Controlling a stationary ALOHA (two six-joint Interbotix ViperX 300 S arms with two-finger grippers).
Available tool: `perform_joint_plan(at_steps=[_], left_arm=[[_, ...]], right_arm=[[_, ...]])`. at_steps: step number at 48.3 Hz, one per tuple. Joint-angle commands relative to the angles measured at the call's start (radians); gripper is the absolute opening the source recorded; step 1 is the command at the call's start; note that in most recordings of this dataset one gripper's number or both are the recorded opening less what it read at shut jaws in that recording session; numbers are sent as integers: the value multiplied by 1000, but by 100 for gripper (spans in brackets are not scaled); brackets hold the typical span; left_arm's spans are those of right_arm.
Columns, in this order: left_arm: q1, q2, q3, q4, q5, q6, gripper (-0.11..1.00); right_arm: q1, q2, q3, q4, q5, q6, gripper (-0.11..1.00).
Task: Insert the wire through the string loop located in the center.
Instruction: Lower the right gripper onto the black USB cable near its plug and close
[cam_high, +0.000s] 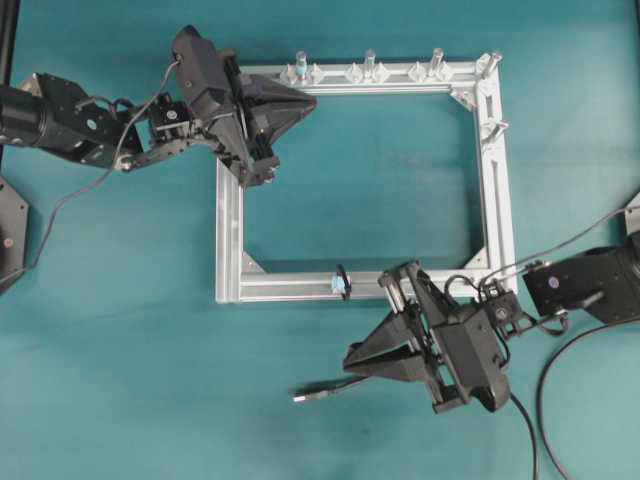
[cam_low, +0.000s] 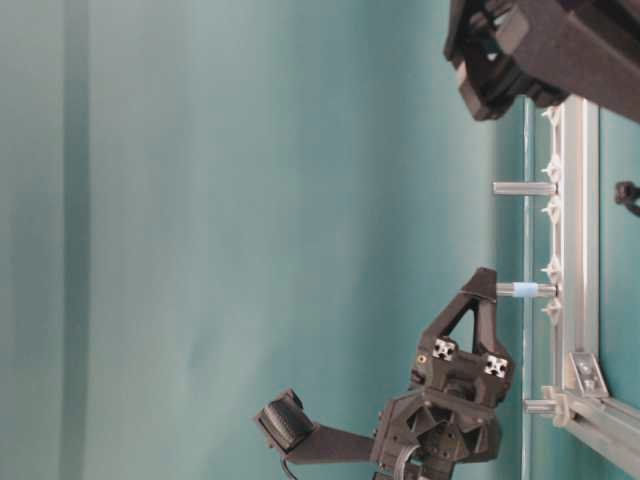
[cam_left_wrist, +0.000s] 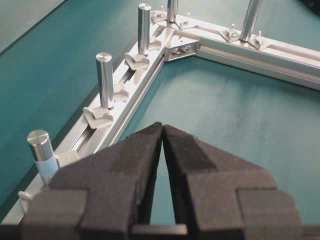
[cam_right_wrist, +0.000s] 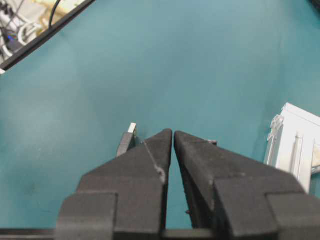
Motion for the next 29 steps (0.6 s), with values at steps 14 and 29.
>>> perform_joint_plan(at_steps=[14, 29], left_arm=[[-17, -94, -41, 46, 156, -3, 0], [-20, -161, -20, 46, 273, -12, 0]], right_arm=[[-6, -12, -43, 2, 8, 6, 0], [-6, -11, -49, 2, 98, 117, 0]])
